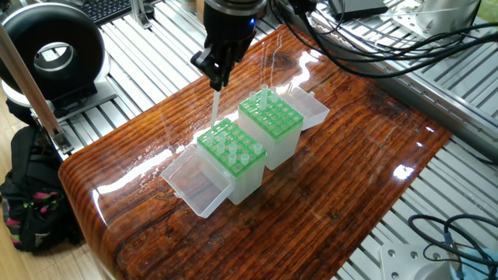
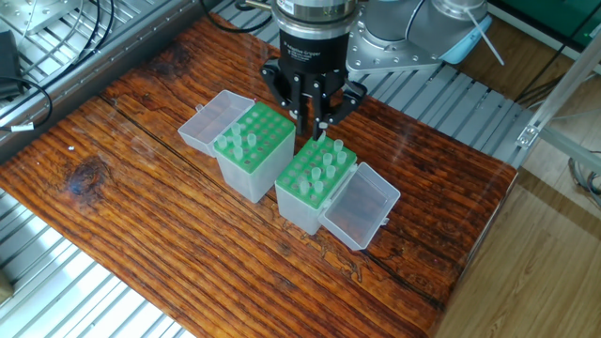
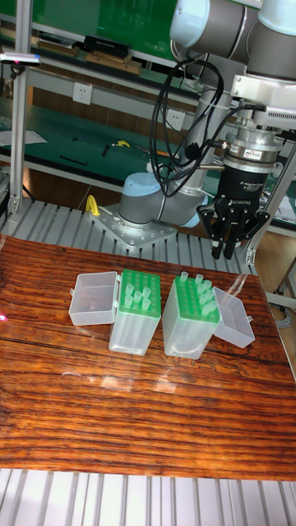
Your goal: Transfer all large pipette tips from one holder to another
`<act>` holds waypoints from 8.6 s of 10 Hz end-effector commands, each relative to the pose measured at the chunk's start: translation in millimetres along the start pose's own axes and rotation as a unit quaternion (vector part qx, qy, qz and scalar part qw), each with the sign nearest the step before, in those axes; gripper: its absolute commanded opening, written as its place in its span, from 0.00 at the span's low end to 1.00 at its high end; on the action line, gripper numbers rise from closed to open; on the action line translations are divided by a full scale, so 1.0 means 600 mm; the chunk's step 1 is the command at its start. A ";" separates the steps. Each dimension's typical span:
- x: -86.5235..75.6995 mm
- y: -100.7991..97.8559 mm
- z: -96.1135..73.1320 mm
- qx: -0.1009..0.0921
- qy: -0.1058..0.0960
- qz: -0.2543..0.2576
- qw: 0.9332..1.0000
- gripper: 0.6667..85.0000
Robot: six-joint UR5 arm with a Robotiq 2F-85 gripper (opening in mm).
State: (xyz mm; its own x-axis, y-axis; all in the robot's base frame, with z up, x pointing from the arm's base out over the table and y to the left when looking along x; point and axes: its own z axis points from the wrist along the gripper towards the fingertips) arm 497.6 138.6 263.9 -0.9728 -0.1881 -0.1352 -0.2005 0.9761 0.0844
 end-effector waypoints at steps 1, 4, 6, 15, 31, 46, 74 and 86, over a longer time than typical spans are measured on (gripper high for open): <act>-0.002 0.005 -0.003 -0.008 -0.001 -0.002 1.000 0.32; 0.009 -0.040 -0.012 0.016 0.015 -0.019 1.000 0.31; 0.017 -0.088 -0.002 0.036 0.023 -0.037 0.998 0.28; 0.014 -0.260 0.090 0.075 0.028 -0.167 0.983 0.26; 0.099 -0.272 0.165 0.011 0.059 -0.265 0.962 0.42; 0.082 -0.257 0.174 0.014 0.055 -0.256 0.965 0.42; 0.068 -0.256 0.149 0.025 0.052 -0.243 0.968 0.13; 0.047 -0.233 0.036 0.038 0.061 -0.238 0.969 0.11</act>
State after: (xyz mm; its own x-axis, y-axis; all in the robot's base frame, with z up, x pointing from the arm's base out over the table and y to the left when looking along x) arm 502.3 -8.5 208.4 -0.7781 -0.6279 -0.0178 -0.6270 0.7781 -0.0374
